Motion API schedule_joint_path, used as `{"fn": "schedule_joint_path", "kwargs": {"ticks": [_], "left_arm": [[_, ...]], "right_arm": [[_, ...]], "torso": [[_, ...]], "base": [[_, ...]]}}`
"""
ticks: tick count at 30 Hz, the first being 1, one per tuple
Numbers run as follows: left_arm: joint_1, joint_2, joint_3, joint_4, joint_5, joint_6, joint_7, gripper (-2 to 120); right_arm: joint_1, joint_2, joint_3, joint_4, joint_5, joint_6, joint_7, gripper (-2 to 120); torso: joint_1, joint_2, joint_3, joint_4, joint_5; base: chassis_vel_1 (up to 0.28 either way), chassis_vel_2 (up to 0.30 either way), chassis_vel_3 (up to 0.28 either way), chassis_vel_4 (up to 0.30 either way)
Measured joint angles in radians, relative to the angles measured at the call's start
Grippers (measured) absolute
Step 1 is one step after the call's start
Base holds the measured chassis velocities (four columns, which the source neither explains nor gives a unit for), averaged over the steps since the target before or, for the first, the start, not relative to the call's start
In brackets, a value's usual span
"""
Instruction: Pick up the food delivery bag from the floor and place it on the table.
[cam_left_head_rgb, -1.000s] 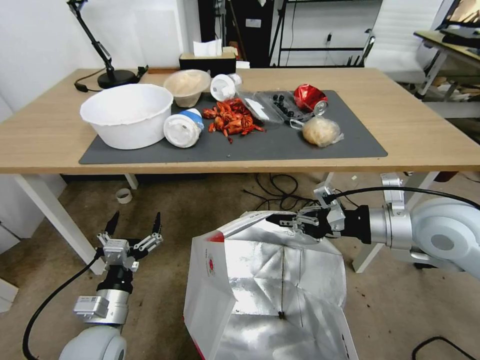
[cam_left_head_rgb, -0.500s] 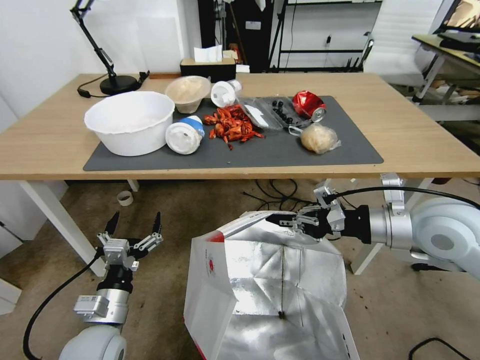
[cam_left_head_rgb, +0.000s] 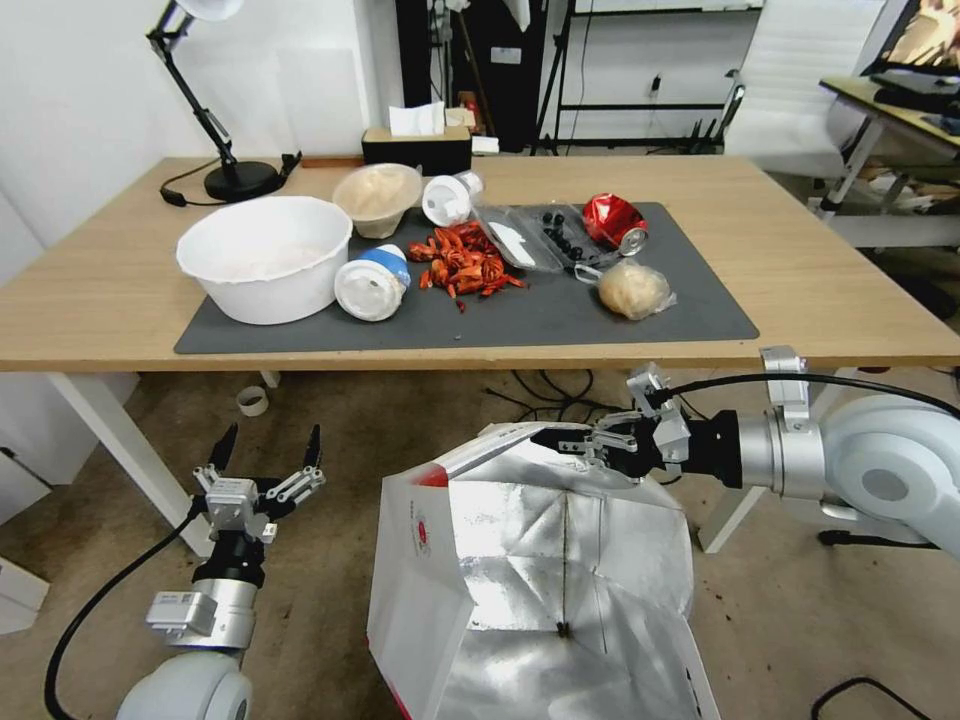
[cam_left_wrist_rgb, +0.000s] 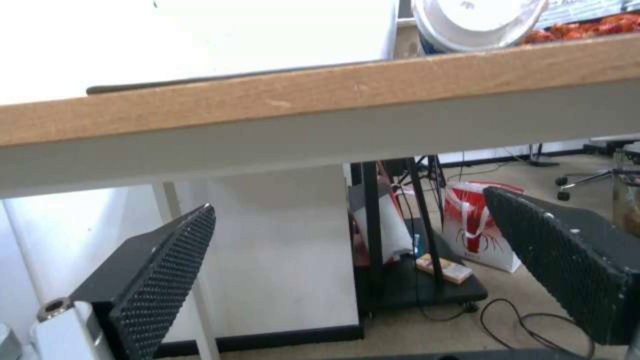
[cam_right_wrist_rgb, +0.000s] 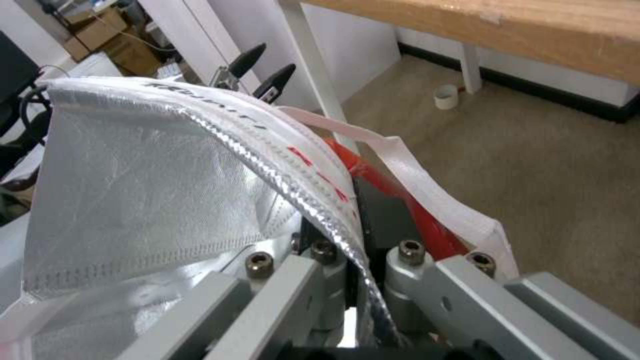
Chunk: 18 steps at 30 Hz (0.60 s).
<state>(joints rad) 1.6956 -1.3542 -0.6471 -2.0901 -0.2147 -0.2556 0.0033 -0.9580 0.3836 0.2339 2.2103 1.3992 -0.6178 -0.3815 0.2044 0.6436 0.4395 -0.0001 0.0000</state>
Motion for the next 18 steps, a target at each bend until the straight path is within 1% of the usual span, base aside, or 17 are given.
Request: {"fn": "schedule_joint_path", "kwargs": {"ticks": [18], "left_arm": [[-0.002,0.001,0.003,0.002,0.001,0.000,-0.002,100]], "right_arm": [[-0.007,0.001,0.001,0.001,-0.006,0.002,-0.003,0]], "torso": [[0.032,0.078,0.047,0.0000,0.0000]], "base": [[0.000,0.000,0.000,0.000]]}}
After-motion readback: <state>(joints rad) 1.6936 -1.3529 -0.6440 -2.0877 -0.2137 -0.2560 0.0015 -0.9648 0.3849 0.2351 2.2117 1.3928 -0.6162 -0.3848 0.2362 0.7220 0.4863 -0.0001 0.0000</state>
